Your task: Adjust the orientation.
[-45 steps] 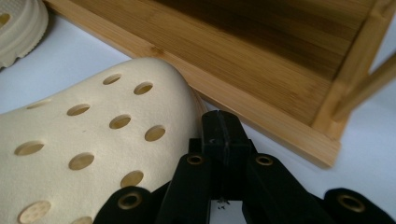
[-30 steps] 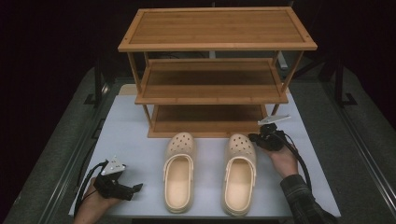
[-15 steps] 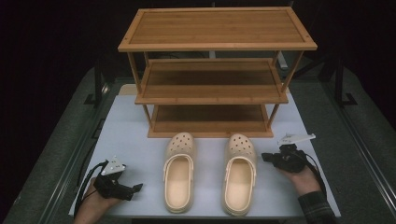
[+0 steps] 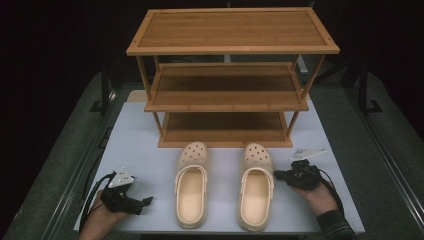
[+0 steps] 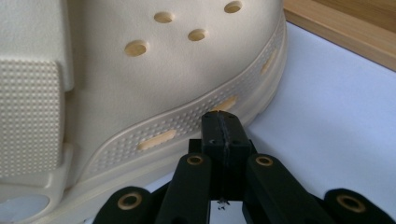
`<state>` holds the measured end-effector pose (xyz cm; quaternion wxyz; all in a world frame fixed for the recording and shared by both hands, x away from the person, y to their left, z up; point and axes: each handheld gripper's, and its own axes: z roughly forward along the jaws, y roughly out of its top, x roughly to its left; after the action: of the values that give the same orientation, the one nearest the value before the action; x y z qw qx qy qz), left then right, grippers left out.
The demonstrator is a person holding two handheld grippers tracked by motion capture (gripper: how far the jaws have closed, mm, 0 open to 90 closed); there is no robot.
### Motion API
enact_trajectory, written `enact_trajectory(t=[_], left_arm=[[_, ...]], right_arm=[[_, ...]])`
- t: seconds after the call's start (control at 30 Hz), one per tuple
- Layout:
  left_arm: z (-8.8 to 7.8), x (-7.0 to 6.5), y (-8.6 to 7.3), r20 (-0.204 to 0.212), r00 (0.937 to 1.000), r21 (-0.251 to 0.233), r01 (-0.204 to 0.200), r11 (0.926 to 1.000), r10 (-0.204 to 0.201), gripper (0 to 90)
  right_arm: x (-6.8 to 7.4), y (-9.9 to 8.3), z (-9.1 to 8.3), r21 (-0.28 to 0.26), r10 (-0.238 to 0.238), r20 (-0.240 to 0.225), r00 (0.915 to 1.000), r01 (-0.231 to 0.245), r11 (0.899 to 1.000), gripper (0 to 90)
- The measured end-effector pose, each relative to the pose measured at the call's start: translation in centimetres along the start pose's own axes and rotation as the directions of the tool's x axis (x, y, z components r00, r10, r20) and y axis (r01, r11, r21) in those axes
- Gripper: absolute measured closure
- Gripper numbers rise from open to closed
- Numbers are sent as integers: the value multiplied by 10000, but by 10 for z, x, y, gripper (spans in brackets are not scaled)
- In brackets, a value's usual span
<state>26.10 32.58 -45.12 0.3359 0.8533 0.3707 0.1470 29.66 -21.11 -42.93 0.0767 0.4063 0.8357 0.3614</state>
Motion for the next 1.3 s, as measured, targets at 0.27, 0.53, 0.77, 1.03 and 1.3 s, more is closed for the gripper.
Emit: enact_trajectory(t=[0.27,0.53,0.77,1.03,1.3], left_arm=[[0,0,0,-1,10000,0,0,10000,0,0],[0,0,0,-4,10000,4,-3,10000,3,0],[0,0,0,5,10000,40,-9,10000,9,0],[0,0,0,7,10000,34,-11,10000,11,0],[0,0,0,-10,10000,24,-8,10000,8,0]], right_arm=[[2,16,13,64,-233,-90,9997,233,9997,898],[6,29,25,152,-454,-160,9988,457,9988,898],[13,43,39,198,-763,-108,9970,765,9969,898],[26,59,54,142,-1077,-165,9941,1079,9941,899],[23,54,44,62,-1045,-305,9941,1048,9945,898]])
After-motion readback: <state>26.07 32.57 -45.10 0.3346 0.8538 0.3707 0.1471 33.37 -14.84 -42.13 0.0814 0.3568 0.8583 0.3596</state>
